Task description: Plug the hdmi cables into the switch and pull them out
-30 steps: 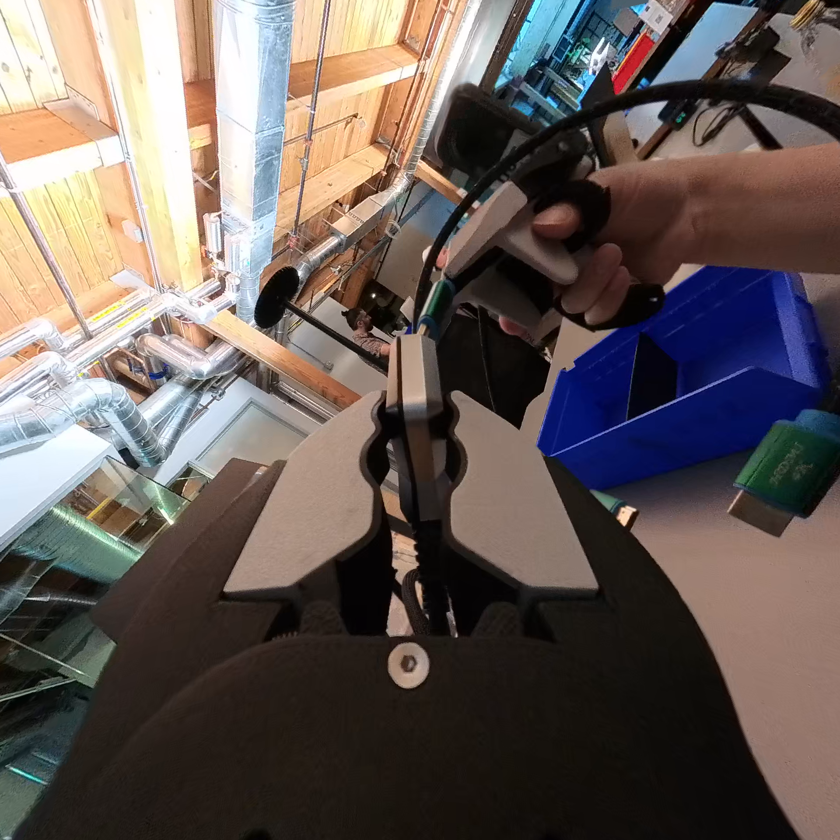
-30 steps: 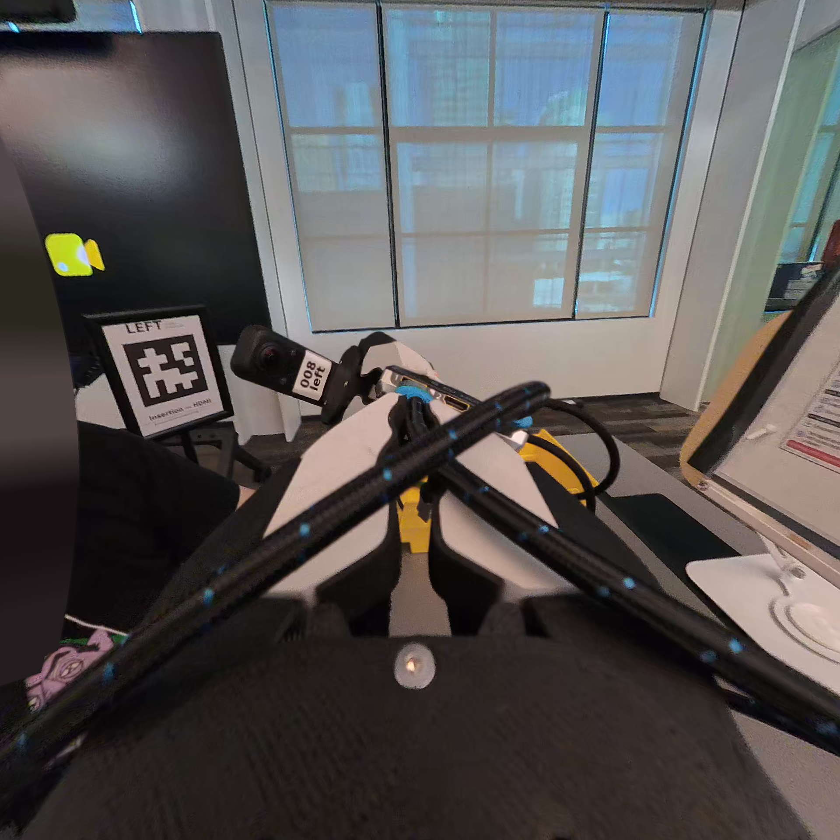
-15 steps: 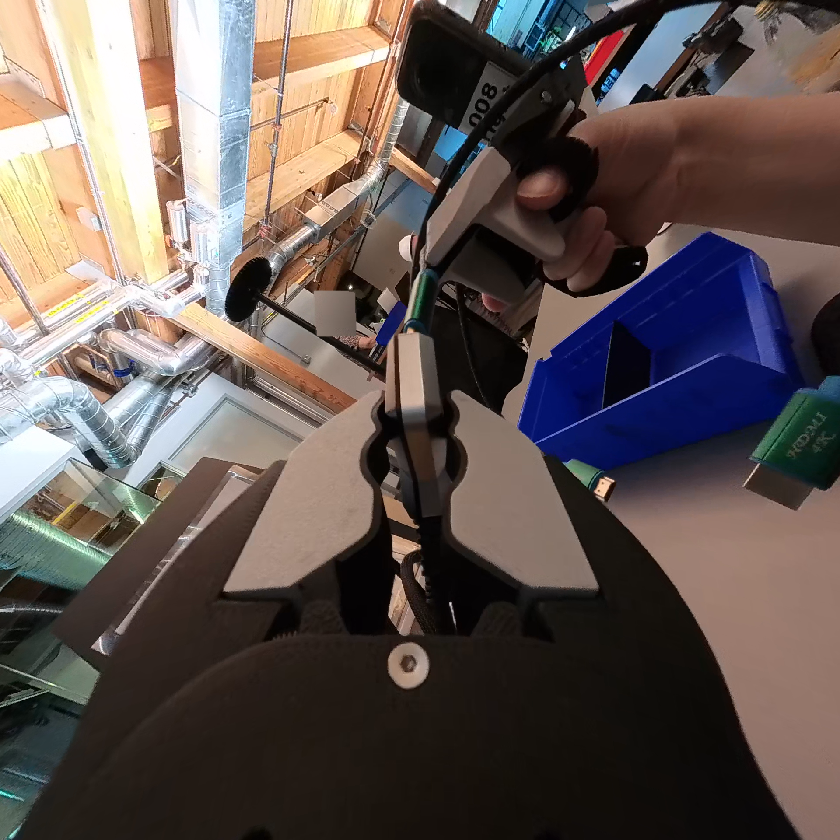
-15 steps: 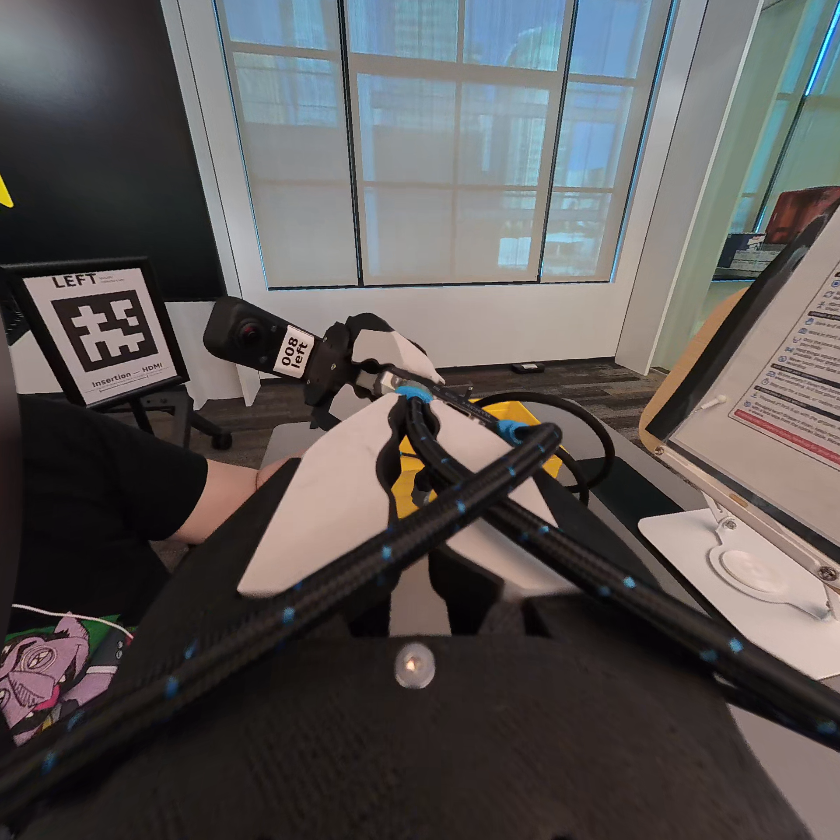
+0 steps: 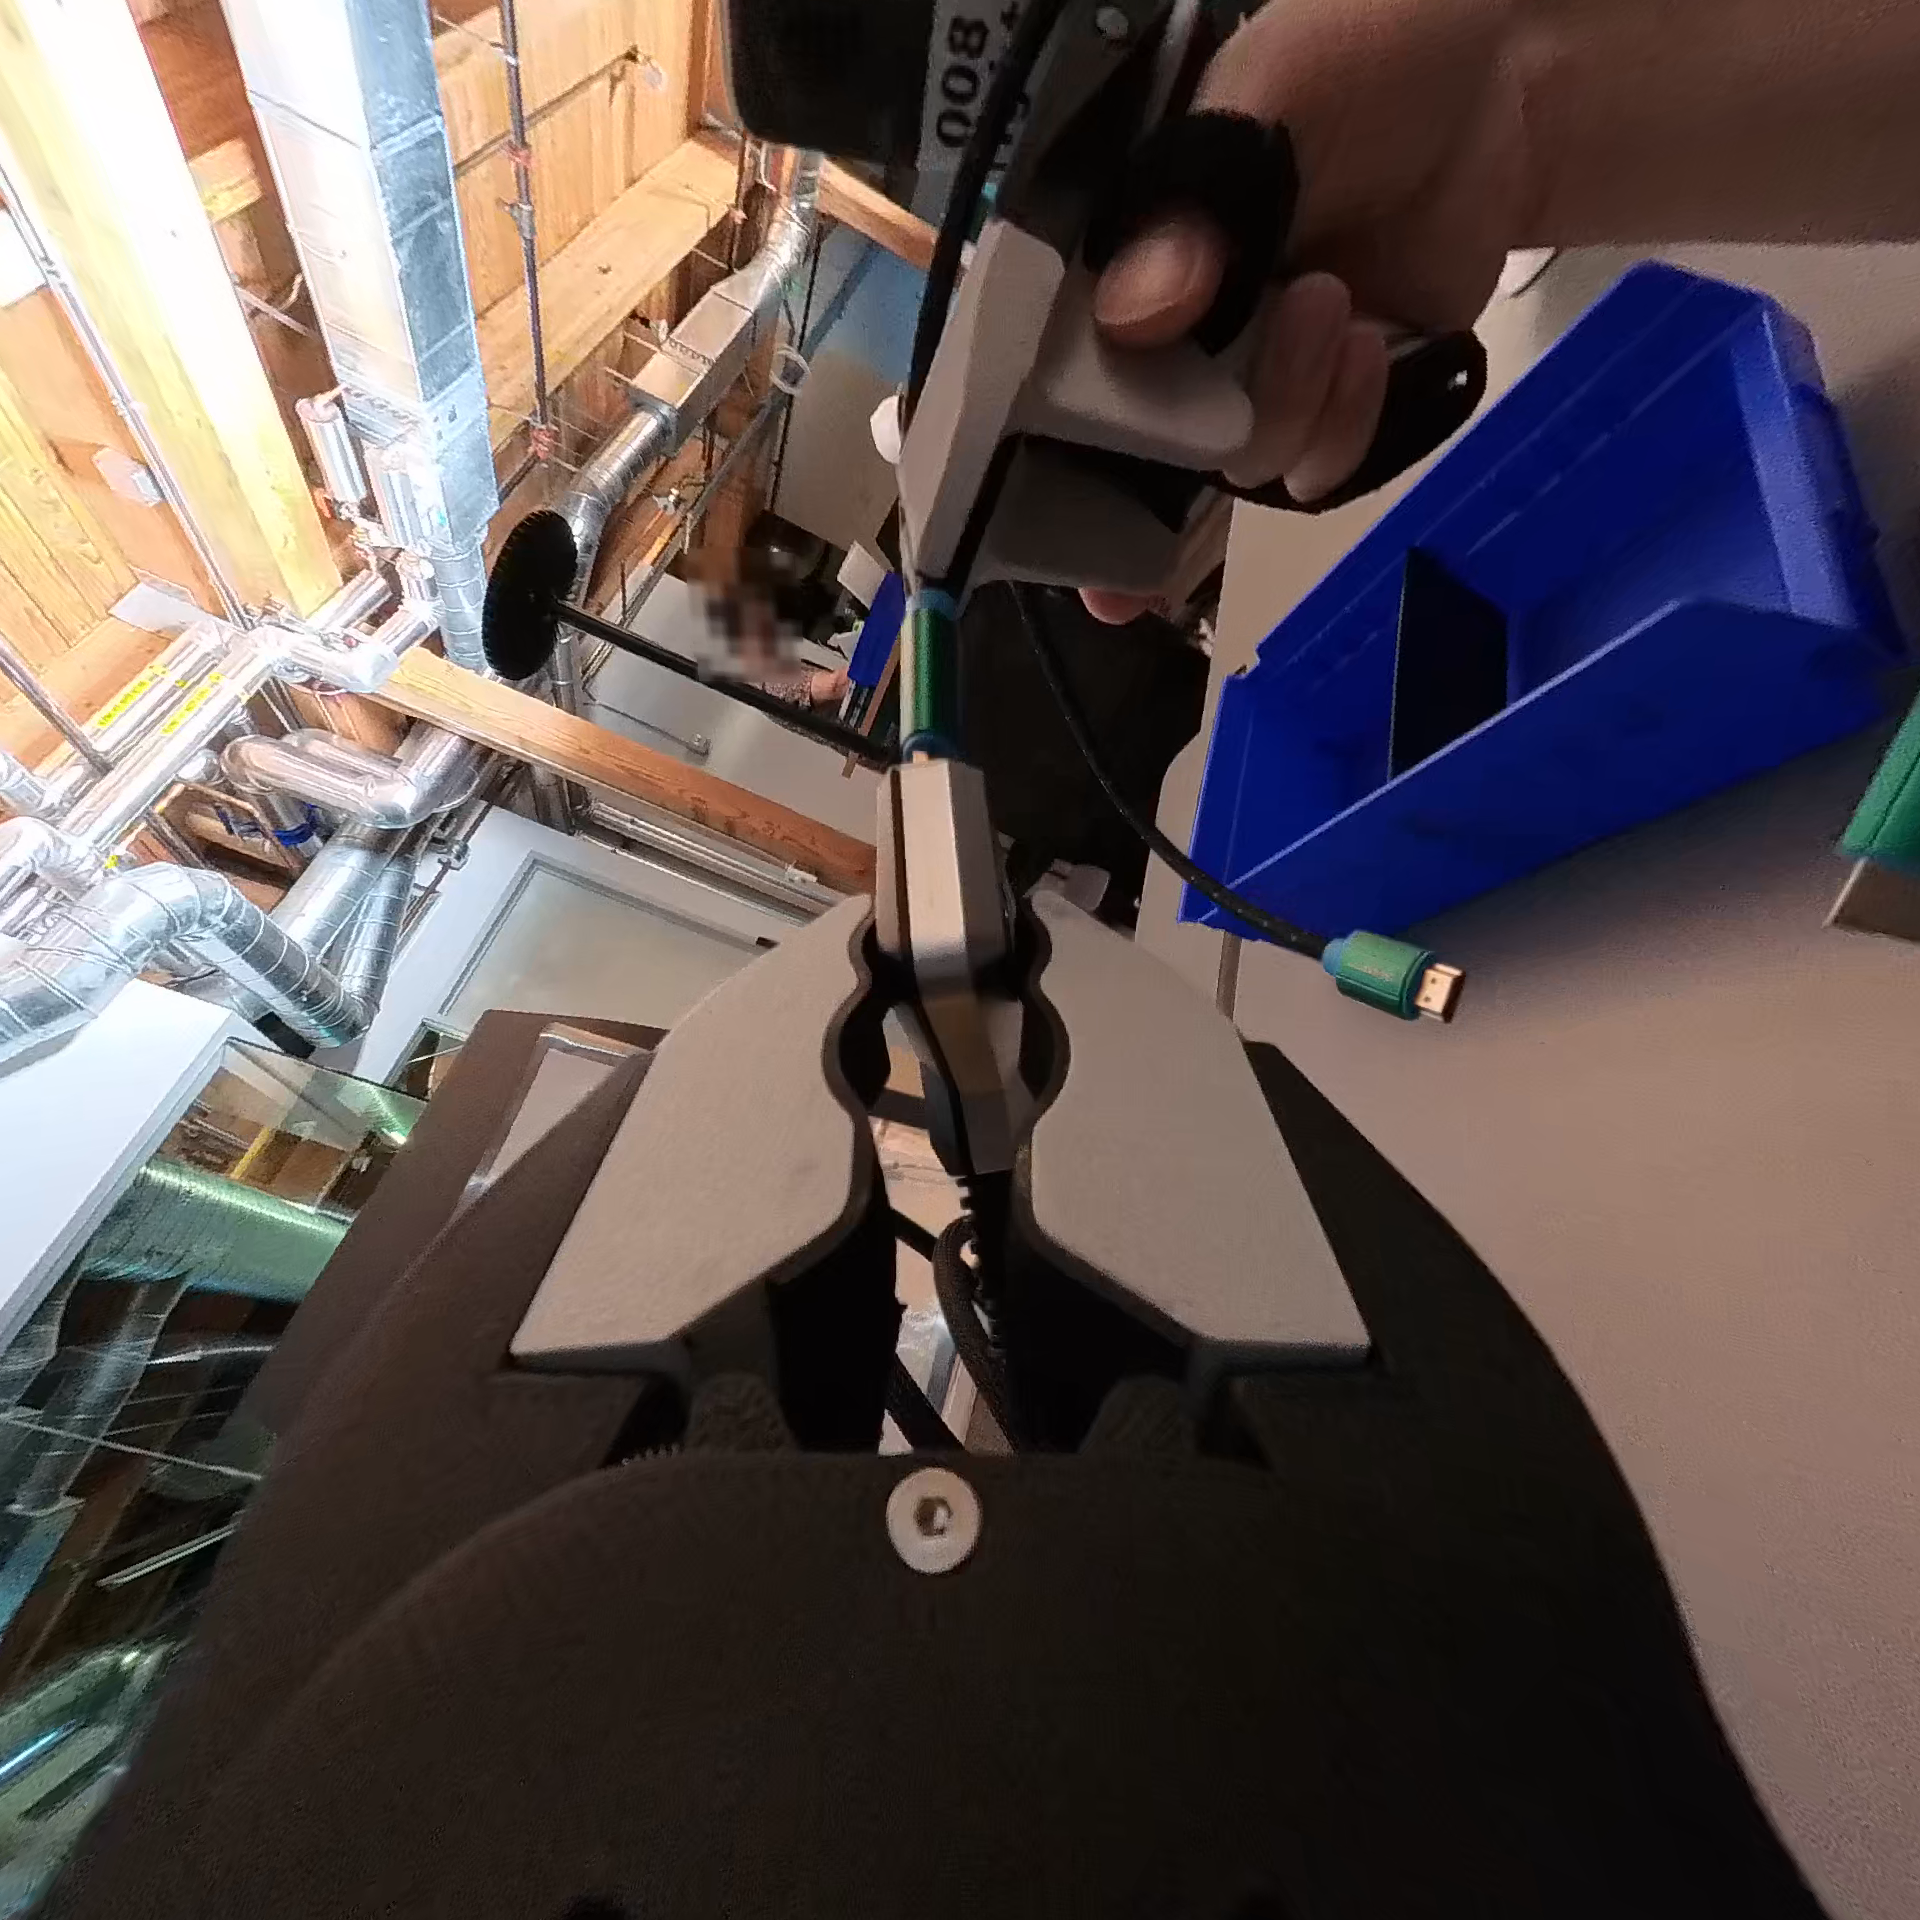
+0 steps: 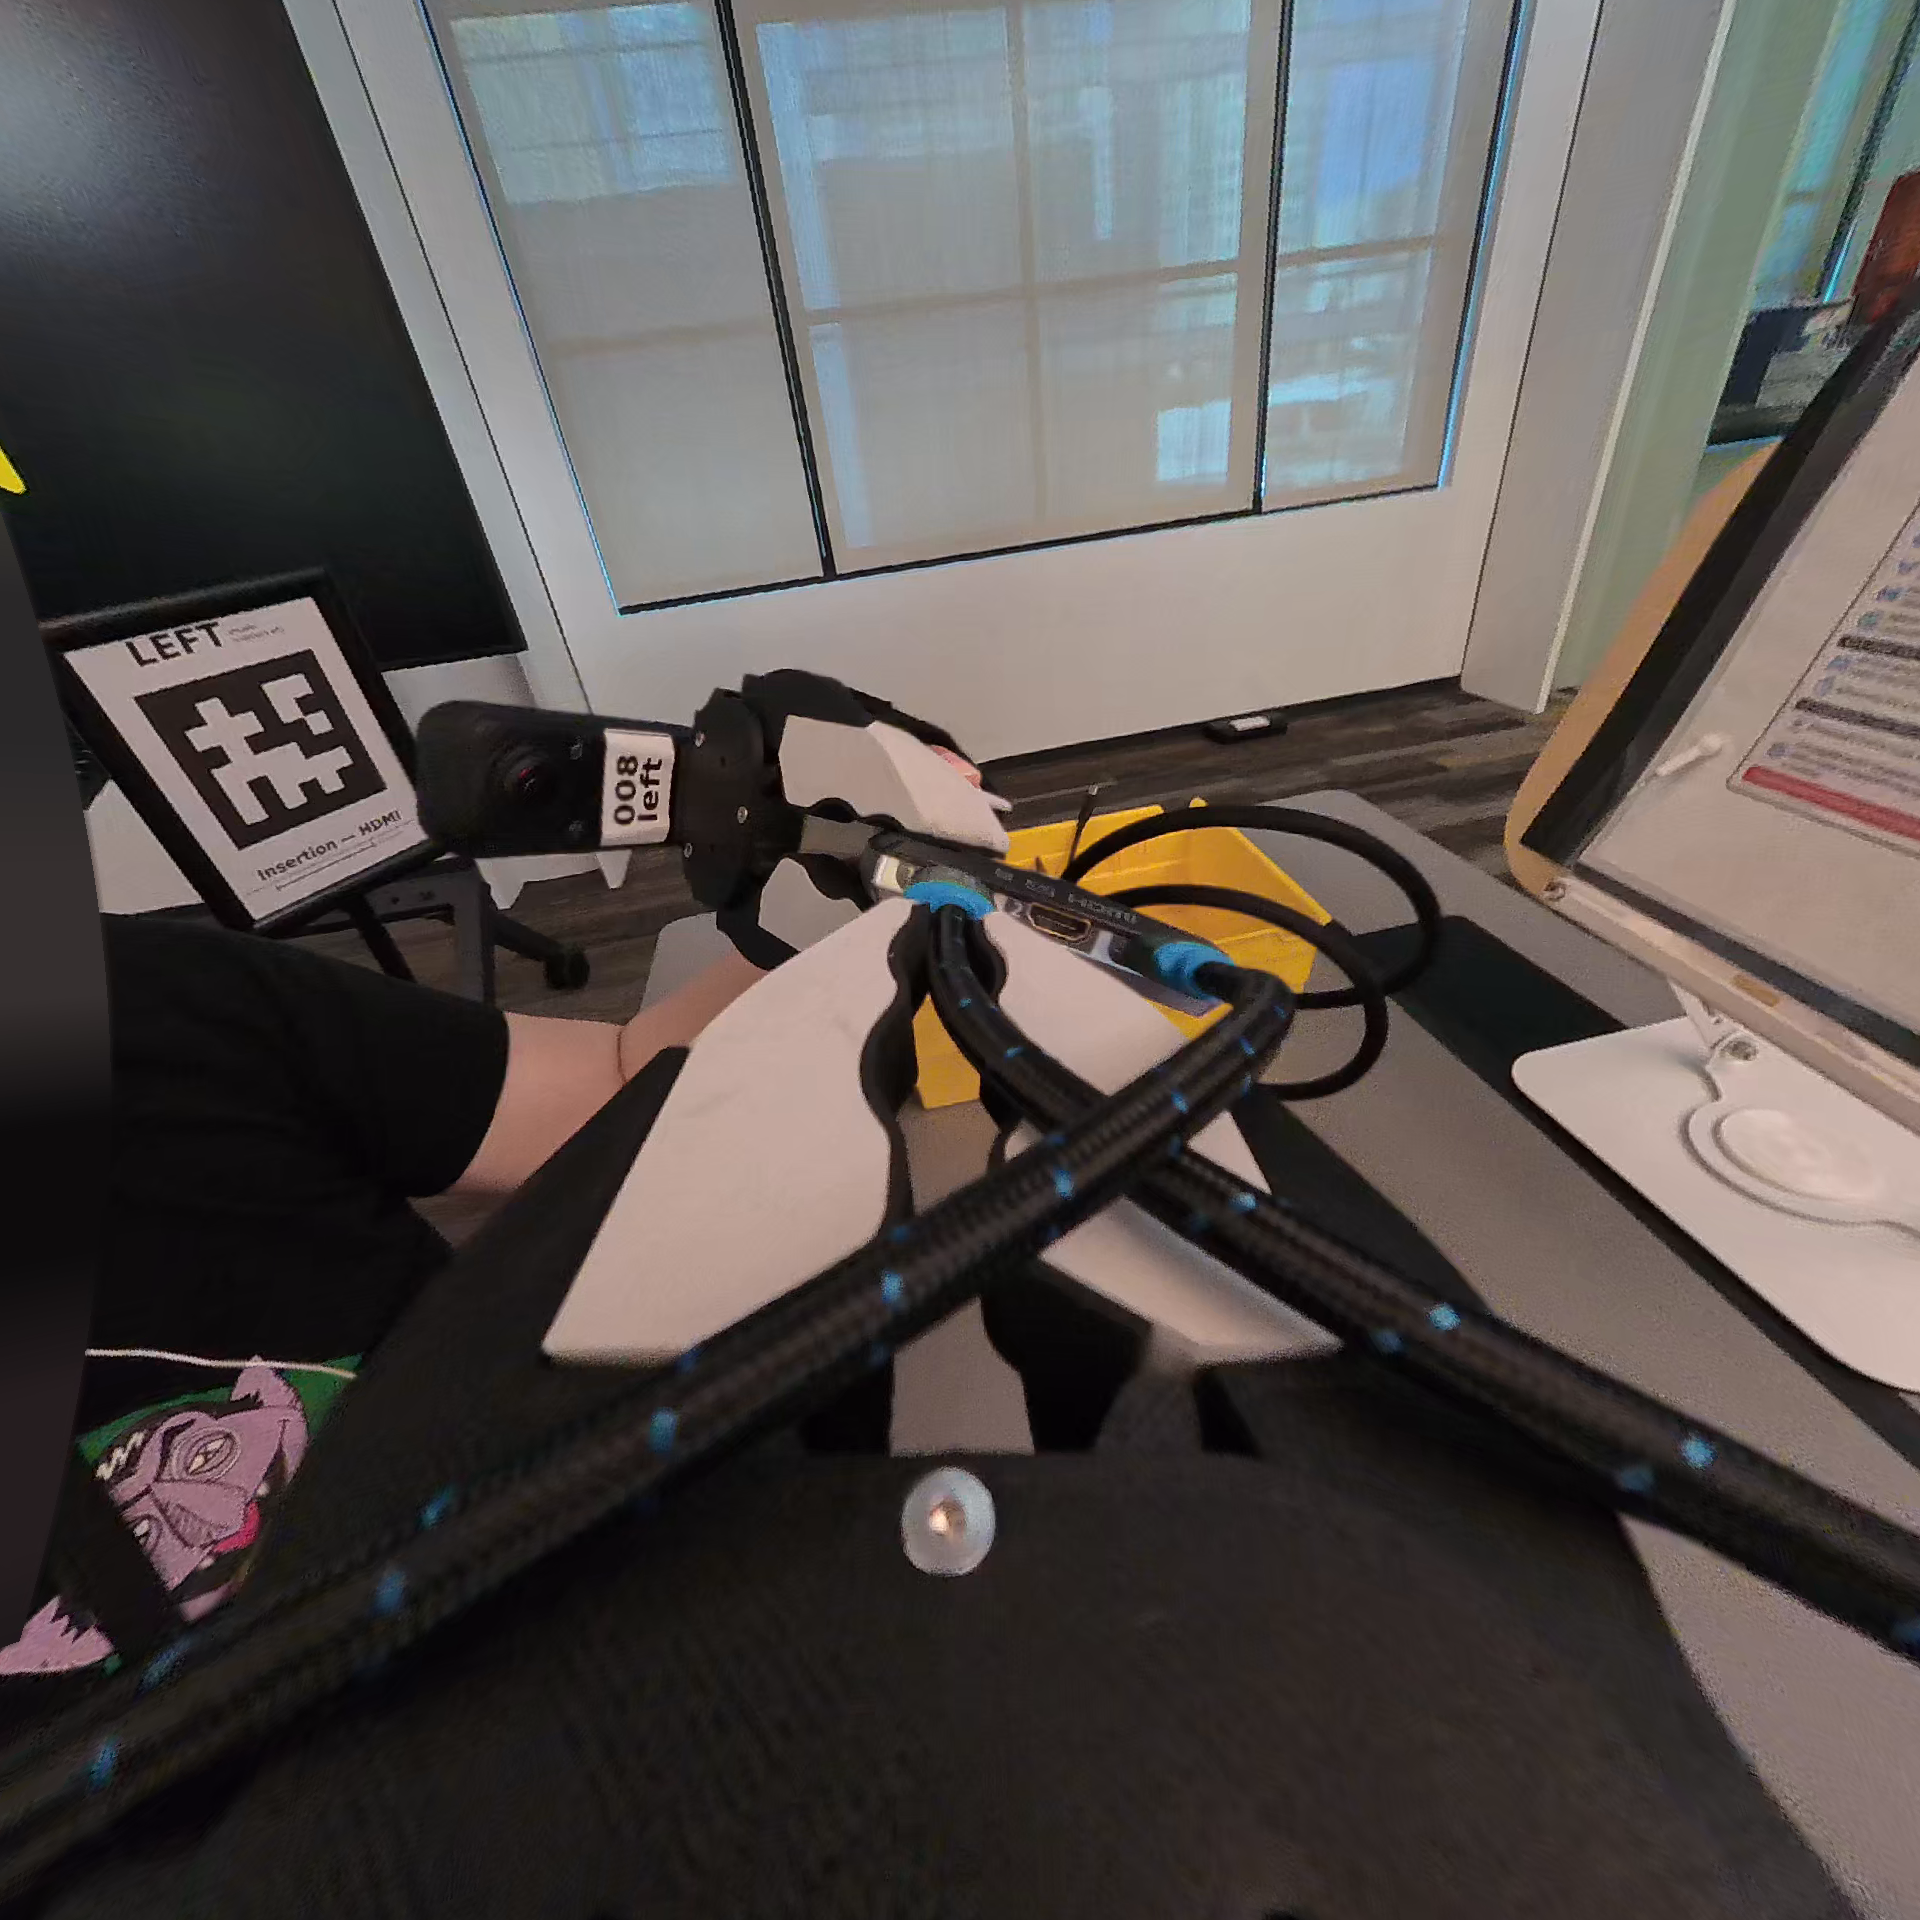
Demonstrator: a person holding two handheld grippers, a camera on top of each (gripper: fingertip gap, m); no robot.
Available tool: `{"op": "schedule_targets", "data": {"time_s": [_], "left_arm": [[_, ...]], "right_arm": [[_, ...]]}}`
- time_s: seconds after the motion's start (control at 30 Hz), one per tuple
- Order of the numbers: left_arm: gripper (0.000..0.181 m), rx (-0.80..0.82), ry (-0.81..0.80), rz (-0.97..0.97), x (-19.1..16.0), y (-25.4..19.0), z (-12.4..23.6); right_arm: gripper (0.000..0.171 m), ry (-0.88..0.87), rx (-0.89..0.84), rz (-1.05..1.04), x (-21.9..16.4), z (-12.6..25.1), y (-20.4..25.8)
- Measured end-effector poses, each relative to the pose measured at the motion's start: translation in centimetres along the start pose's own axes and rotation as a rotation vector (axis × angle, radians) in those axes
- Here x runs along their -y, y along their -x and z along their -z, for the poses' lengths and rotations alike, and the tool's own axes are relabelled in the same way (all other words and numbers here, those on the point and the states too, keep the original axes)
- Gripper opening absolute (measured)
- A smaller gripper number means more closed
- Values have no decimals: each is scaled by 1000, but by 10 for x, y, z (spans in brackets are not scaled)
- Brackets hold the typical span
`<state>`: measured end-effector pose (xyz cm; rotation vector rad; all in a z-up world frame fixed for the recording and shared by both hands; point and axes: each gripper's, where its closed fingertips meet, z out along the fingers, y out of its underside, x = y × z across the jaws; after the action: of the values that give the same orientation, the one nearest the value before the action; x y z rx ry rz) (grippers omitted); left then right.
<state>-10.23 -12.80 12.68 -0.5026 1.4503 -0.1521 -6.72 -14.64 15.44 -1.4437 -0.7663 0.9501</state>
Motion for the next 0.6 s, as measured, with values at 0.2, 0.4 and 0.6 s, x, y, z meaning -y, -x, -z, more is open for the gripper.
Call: {"op": "schedule_targets", "data": {"time_s": [0.2,0.4,0.6], "left_arm": [[21,-14,88,-62,-11,-9,-8],[20,-25,102,-47,-12,-12,-11],[20,-17,119,-31,-14,-13,-15]], "right_arm": [[6,42,3,-40,-11,1,-10],[6,49,8,-41,-13,2,-12],[5,43,4,-46,-14,3,-13]]}}
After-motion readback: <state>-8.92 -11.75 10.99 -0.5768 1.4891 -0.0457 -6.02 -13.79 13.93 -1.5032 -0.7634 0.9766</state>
